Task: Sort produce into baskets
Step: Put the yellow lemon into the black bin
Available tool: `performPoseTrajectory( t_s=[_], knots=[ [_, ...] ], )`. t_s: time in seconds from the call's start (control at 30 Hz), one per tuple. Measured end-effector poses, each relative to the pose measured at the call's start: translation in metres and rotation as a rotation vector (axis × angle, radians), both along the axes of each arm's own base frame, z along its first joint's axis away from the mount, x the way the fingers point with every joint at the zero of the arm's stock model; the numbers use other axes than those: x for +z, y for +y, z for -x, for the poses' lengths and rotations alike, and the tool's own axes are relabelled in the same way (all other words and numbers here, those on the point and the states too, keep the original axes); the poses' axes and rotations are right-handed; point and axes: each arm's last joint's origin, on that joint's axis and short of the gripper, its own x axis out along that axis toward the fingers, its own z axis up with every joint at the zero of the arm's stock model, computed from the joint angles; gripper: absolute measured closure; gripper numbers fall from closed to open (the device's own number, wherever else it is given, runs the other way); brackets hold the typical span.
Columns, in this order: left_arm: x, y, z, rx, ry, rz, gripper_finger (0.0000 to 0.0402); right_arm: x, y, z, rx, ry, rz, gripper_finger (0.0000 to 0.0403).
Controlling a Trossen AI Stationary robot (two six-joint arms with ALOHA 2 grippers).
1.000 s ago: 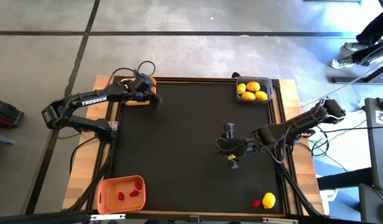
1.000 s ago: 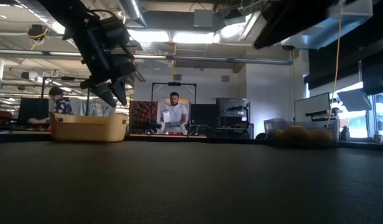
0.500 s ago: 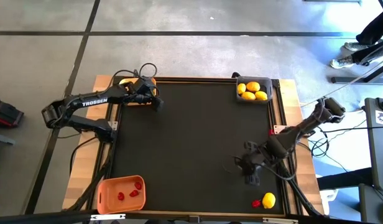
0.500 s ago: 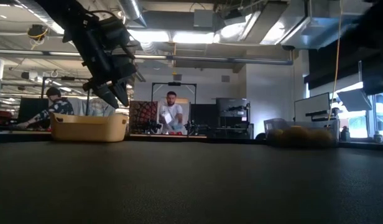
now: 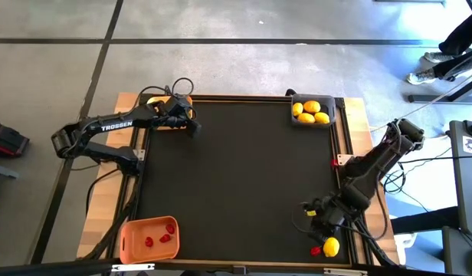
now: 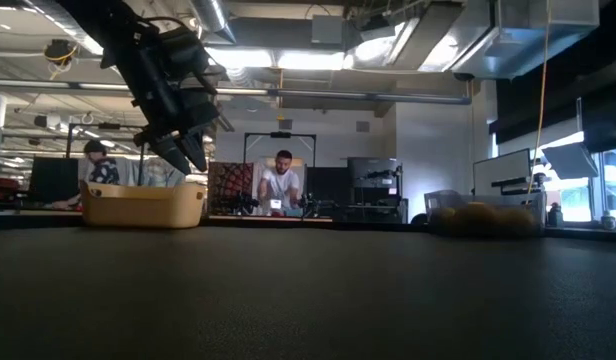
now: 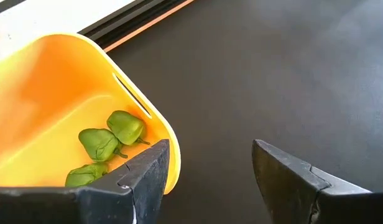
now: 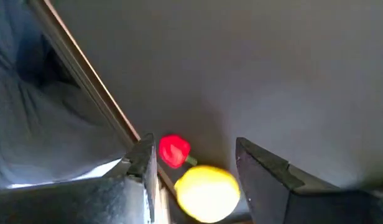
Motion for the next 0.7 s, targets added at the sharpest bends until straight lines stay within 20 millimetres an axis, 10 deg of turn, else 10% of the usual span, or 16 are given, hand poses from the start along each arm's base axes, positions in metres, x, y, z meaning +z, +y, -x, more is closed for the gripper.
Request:
performPoseTrajectory(
  t_s=[0.7],
  knots=[
    [0.000,0.000,0.000,-0.041,0.025,-0.020,0.0178,-0.050,0.056,0.019,-0.209,0.459,-0.059,0.0076]
  ],
)
